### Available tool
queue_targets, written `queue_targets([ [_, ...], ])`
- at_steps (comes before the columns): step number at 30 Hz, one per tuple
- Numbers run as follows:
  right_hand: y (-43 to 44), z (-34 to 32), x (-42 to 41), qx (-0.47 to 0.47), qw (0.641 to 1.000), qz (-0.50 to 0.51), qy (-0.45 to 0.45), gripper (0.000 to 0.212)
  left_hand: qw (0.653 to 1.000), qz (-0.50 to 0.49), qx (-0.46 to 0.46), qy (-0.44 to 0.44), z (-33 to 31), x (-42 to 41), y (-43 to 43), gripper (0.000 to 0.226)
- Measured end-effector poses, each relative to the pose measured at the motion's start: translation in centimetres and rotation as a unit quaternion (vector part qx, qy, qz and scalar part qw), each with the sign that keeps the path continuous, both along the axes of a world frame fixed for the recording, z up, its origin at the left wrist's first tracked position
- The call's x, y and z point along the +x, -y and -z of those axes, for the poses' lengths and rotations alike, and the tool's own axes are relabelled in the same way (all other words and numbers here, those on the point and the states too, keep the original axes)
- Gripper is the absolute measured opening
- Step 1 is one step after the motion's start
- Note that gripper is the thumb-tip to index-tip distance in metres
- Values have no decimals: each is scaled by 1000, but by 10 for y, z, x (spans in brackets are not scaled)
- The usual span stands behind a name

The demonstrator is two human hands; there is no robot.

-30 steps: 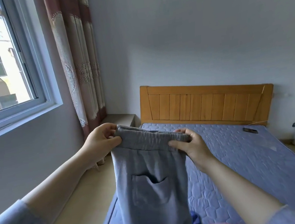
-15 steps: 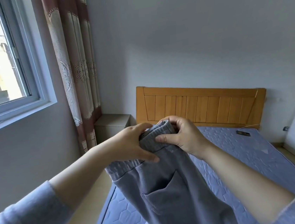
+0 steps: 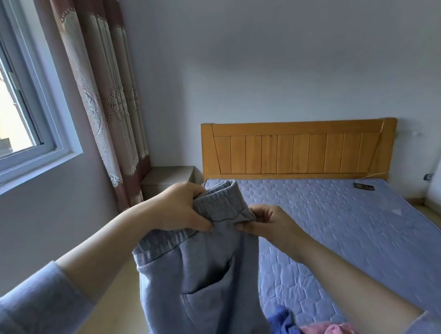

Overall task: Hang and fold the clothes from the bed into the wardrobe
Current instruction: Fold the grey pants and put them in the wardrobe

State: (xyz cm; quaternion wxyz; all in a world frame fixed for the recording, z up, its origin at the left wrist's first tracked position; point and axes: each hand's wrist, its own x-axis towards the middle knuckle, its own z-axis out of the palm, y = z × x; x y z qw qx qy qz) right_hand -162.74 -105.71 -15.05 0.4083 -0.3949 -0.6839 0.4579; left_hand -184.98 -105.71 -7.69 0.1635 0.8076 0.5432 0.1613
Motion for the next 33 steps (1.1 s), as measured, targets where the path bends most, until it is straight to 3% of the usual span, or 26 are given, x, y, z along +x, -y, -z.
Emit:
queue_targets([
  [5,-5,-4,-18,38,999,11,2,13,999,-17,-37,-36,-4,-10,5,46],
  [10,-9,-15,-25,80,996,27,20,11,990,-74,14,117,18,-10,5,28],
  [13,-13,-14,-19,93,993,43,64,4,972,-137,50,185,23,-7,0,40],
  [15,-14,-3,-9,87,985,69,135,14,967,-147,59,200,19,-6,-4,39],
  [21,-12,55,34,-44,963,157,213,42,973,-116,111,168,9,4,-14,32],
  [24,-7,83,43,-73,947,165,265,39,974,-122,123,144,6,8,-17,30],
  [26,-3,100,41,-90,948,158,262,23,976,-123,128,129,4,10,-18,26],
  [29,-1,117,34,-116,951,153,241,38,977,-122,126,123,1,9,-18,24],
  [33,-1,134,24,-154,950,149,229,42,976,-139,126,115,-1,5,-16,25],
])
